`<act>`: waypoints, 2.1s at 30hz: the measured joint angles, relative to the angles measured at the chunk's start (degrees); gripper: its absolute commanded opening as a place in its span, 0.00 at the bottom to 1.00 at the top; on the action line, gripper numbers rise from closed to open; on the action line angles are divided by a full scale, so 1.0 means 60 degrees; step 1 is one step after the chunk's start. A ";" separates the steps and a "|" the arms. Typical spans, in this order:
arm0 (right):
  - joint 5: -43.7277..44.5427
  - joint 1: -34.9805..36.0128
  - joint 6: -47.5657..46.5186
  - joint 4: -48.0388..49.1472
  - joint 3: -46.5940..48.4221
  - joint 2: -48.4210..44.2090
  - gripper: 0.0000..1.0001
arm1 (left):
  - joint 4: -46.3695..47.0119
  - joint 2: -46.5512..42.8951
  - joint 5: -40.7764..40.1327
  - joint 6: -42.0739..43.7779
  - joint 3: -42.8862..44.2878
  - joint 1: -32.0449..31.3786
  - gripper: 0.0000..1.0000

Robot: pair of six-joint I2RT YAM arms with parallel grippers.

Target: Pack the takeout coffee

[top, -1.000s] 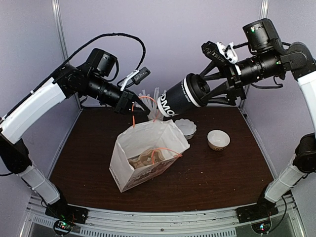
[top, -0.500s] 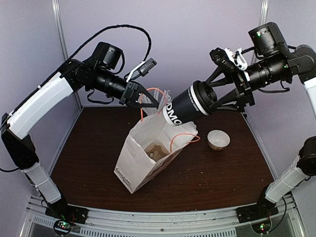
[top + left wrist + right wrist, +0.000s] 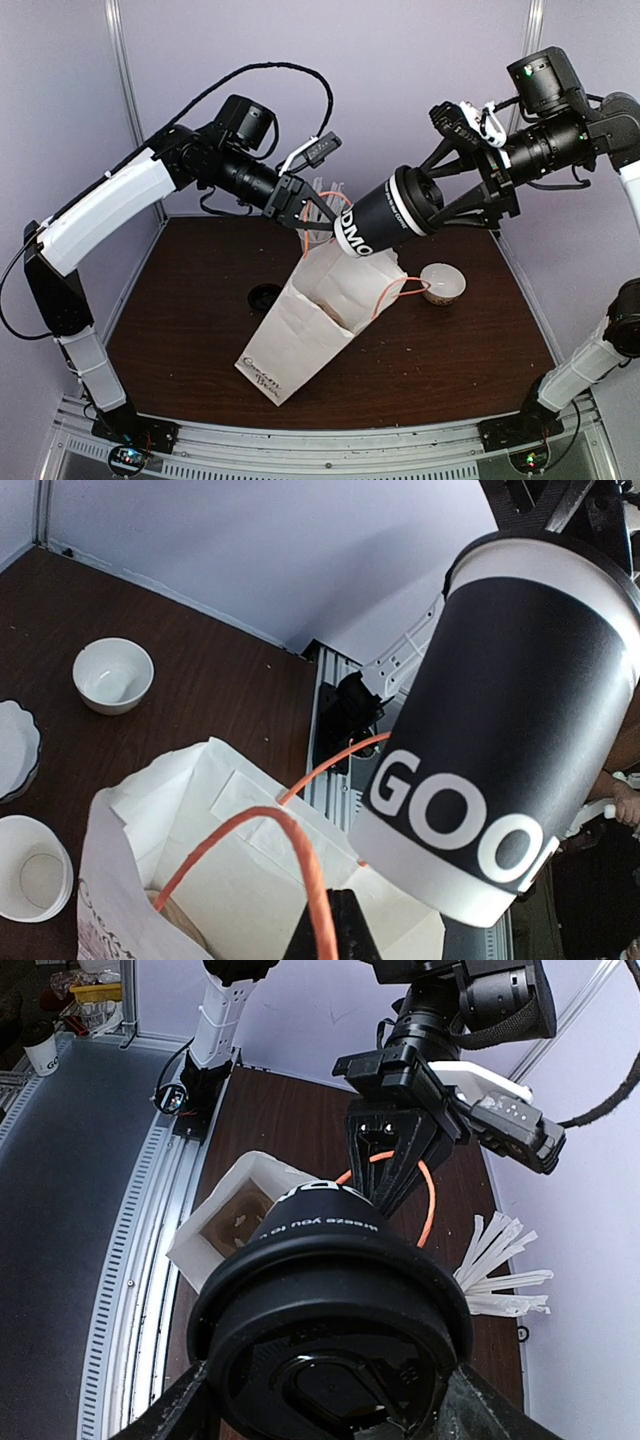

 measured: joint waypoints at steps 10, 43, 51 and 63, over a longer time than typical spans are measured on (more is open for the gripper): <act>0.0342 -0.0386 -0.0280 -0.0160 -0.1013 -0.0572 0.70 | -0.0510 0.0120 -0.1268 -0.0007 0.0226 -0.0189 0.00; 0.2080 -0.1949 -0.0412 0.1235 -0.3585 -0.0896 0.70 | -0.4040 -0.2342 -0.9573 -0.2248 -0.2335 -0.0186 0.47; 0.2080 -0.1949 -0.0412 0.1351 -0.3592 -0.0780 0.70 | -0.4095 -0.2131 -0.9377 -0.2000 -0.2364 -0.0186 0.02; 0.2211 -0.1956 -0.0412 0.1417 -0.3781 -0.0783 0.70 | -0.4357 -0.1392 -0.8378 -0.1242 -0.1038 -0.0171 0.00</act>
